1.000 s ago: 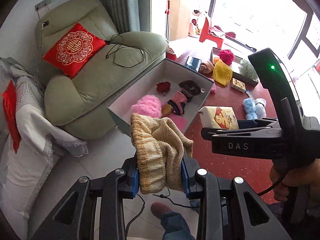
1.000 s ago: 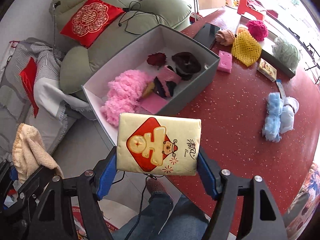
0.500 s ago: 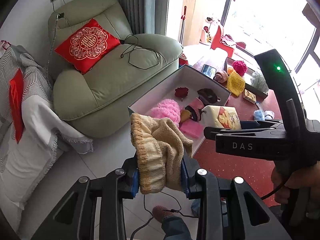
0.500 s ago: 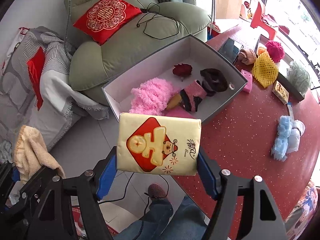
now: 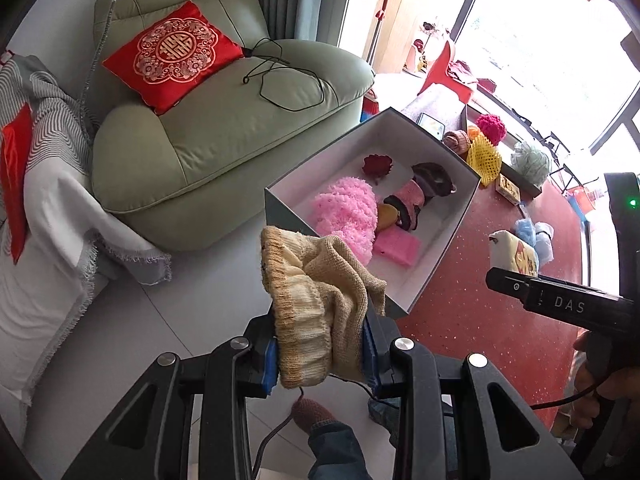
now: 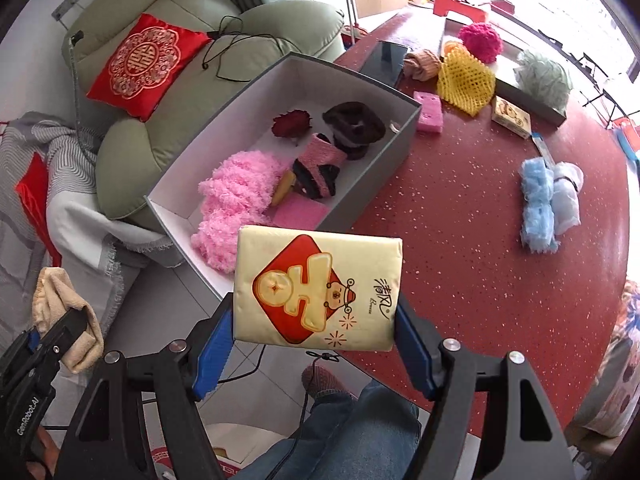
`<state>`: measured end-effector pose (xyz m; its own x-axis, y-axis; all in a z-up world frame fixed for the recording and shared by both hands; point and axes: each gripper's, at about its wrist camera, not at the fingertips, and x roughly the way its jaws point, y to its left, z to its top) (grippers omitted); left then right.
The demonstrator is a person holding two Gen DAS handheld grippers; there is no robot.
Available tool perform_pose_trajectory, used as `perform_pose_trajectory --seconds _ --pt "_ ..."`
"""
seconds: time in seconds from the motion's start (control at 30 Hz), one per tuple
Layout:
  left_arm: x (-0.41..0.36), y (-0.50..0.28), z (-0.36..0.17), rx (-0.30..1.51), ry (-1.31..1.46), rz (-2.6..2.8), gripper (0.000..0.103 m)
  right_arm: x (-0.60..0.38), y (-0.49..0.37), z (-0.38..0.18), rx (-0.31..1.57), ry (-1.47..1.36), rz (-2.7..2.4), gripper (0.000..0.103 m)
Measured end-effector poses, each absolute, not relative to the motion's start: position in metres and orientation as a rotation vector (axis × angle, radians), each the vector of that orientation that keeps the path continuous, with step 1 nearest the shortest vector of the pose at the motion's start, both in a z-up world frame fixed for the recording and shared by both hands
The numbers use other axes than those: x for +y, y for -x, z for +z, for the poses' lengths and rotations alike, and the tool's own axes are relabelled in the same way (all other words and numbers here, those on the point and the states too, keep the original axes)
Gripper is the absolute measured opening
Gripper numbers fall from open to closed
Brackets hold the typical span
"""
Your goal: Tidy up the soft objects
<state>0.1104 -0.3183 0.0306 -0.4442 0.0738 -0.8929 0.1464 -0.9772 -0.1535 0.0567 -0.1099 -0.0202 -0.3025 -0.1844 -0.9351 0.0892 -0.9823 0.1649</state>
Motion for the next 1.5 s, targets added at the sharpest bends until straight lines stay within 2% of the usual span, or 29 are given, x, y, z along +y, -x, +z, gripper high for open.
perform_pose_trajectory --seconds 0.27,0.43,0.73,0.97,1.33,1.5 --pt "-0.291 -0.079 0.004 0.340 -1.771 -2.625 0.034 -0.078 -0.064 -0.023 -0.130 -1.800 -2.471 0.076" --pt "-0.280 -0.054 0.008 0.253 -1.808 -2.634 0.034 -0.066 -0.037 -0.034 -0.260 -1.846 -2.425 0.076" --pt "-0.282 -0.004 0.035 0.236 -1.758 -2.583 0.034 -0.099 0.034 -0.005 -0.149 -1.712 -2.323 0.076" --pt "-0.271 0.027 0.034 0.158 -1.769 -2.565 0.034 -0.100 0.062 -0.007 -0.166 -1.685 -2.260 0.076" --pt "-0.248 0.069 0.011 -0.038 -1.936 -2.596 0.034 -0.059 0.073 -0.025 -0.382 -1.766 -2.314 0.076" --pt "-0.244 0.089 -0.016 -0.187 -2.082 -2.621 0.034 -0.058 0.068 -0.040 -0.494 -1.824 -2.345 0.076"
